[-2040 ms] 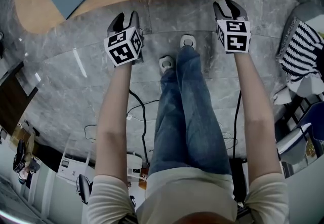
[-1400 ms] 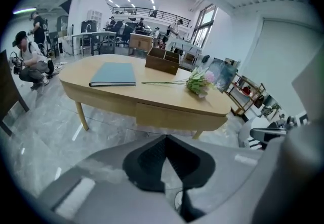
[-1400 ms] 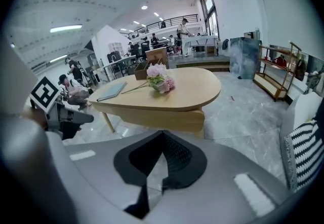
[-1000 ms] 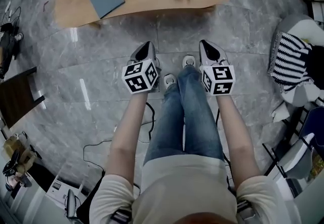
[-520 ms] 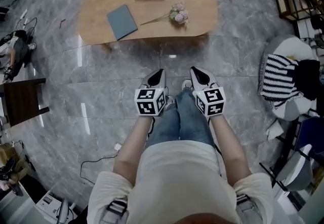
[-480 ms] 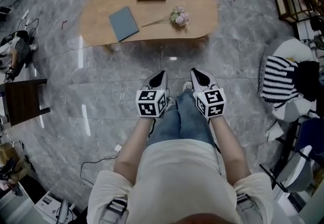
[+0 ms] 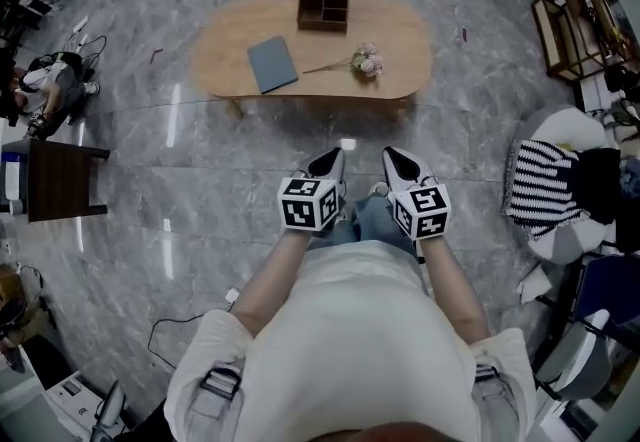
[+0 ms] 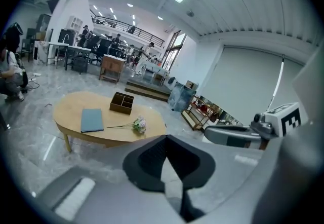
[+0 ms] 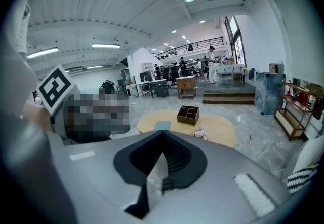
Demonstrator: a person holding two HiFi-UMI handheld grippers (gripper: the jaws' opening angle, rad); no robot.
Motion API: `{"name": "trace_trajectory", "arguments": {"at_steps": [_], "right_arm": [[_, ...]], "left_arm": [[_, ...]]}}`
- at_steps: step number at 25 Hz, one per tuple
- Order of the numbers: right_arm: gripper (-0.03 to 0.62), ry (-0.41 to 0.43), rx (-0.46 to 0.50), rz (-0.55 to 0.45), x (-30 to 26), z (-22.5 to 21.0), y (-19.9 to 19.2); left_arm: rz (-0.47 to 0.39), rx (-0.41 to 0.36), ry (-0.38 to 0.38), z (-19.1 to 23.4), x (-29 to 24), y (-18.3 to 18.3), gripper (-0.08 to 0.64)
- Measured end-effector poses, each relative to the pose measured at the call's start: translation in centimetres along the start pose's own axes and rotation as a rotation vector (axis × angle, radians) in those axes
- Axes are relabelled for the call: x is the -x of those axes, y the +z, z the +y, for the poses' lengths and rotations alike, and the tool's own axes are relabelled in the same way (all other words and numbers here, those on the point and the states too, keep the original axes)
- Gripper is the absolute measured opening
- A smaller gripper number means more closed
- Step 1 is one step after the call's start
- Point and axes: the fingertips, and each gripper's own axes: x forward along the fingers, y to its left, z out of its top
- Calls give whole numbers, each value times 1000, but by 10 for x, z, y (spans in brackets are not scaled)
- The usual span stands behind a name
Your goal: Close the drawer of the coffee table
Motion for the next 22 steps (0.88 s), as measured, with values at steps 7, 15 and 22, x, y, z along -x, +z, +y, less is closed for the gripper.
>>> {"name": "trace_trajectory", "arguments": {"at_steps": [7,15,22], "right_arm": [[-2,46,14,-37,16,25,31],[-2,68,35,-100,19,43,55],[-3,48,-35,-152,19,43,62]], "left_arm": [[-64,-15,-11,-11,30,36,2],[-99,-96,-18,-13,48,49,2],[-107,-36,-14,1,52,46,2]]}}
